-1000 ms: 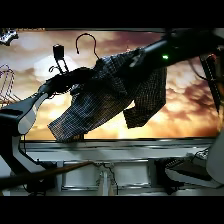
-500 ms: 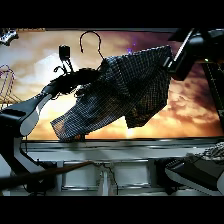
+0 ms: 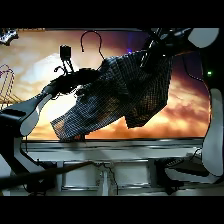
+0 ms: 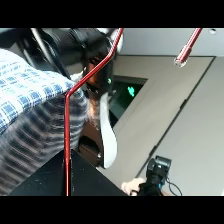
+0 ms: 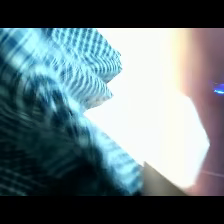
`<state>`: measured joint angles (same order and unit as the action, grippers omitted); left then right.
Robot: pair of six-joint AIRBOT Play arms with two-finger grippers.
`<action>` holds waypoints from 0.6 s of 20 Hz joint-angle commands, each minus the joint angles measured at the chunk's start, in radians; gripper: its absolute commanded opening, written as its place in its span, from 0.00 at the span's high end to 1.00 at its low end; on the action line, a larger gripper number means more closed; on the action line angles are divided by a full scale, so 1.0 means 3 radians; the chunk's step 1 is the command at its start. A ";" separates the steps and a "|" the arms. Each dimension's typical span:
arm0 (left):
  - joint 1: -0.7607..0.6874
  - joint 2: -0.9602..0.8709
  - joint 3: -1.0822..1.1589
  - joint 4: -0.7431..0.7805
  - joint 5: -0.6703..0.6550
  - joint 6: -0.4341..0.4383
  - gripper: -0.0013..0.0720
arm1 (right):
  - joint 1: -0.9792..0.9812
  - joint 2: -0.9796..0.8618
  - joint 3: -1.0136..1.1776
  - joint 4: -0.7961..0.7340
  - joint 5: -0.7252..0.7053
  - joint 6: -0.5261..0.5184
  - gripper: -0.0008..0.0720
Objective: Fold the clothes and pants, and hang the long-sleeved shirts on hangers.
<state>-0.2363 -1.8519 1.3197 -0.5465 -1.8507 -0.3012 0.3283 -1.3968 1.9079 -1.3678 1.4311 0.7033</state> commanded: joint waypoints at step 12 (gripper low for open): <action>0.0169 -0.0128 0.0003 -0.1074 0.0392 0.0005 0.00 | -0.0094 -0.0062 -0.0003 0.0450 0.0074 -0.0317 0.96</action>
<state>-0.2012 -1.8763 1.3209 -0.7044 -1.8030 -0.2981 0.2989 -1.4174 1.9068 -1.2488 1.4258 0.6167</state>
